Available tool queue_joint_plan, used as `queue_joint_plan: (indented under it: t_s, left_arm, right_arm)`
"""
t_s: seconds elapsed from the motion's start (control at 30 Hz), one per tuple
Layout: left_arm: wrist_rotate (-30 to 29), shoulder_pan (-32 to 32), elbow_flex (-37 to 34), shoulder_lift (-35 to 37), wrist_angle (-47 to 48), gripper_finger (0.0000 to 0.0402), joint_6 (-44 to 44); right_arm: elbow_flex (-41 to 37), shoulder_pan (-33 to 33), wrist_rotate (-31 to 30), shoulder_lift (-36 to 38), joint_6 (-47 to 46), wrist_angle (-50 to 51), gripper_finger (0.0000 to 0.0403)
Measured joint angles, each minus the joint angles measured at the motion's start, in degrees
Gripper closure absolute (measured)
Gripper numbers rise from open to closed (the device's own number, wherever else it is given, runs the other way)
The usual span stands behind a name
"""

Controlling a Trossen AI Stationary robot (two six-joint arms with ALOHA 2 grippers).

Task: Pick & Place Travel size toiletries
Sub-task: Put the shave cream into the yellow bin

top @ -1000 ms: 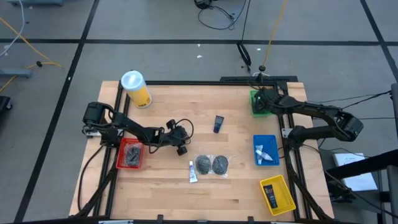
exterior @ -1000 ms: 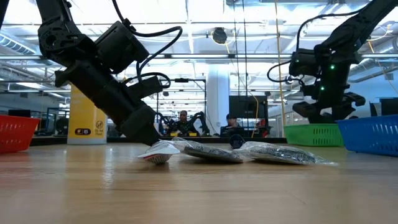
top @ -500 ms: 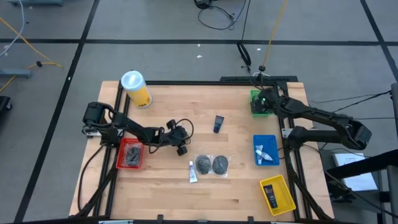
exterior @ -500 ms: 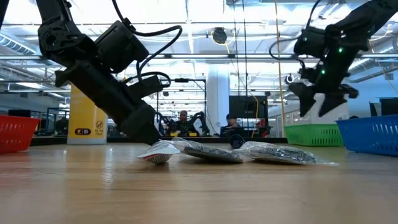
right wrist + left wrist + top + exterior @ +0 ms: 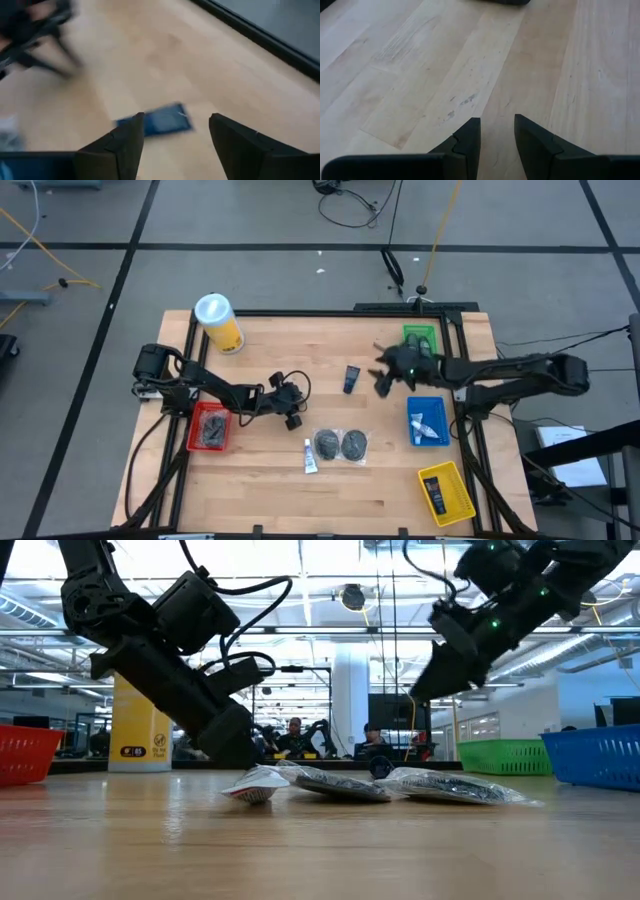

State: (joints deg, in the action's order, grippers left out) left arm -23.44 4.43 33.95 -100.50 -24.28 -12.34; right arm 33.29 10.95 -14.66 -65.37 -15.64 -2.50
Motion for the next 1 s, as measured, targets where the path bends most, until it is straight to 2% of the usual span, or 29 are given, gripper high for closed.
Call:
queue_joint_plan:
  t_s: [0.13, 0.23, 0.4, 0.67, 0.73, 0.9, 1.0]
  left_arm:
    - [0.3, 0.0, 0.0, 0.0, 0.0, 0.0282, 0.0]
    - [0.5, 0.0, 0.0, 0.0, 0.0, 0.0282, 0.0]
    - [1.0, 0.0, 0.0, 0.0, 0.0, 0.0282, -0.1]
    - [1.0, 0.0, 0.0, 0.0, 0.0, 0.0282, -0.1]
    - [1.0, 0.0, 0.0, 0.0, 0.0, 0.0282, 0.0]
    - [0.9, -0.1, 0.0, 0.0, -0.1, 0.0282, 0.0]
    - [0.9, -0.2, 0.0, 0.0, -0.3, 0.0282, -0.1]
  right_arm:
    - [0.0, -5.8, 2.3, -5.7, 6.6, -8.1, 0.0192]
    - [0.0, -8.2, 5.9, -10.9, 6.7, -16.8, 0.0188]
    - [0.0, -9.0, 4.7, -18.4, 3.2, -26.8, 0.0156]
    - [0.3, -11.4, -5.2, -24.3, 1.7, -29.8, 0.0078]
    - [1.3, -12.9, -8.5, -25.7, 0.3, -29.3, 0.0073]
    - [5.7, -16.8, -22.1, -31.0, -3.7, -28.8, 0.0079]
    - [9.1, -17.6, -26.0, -35.0, -9.3, -25.9, 0.0084]
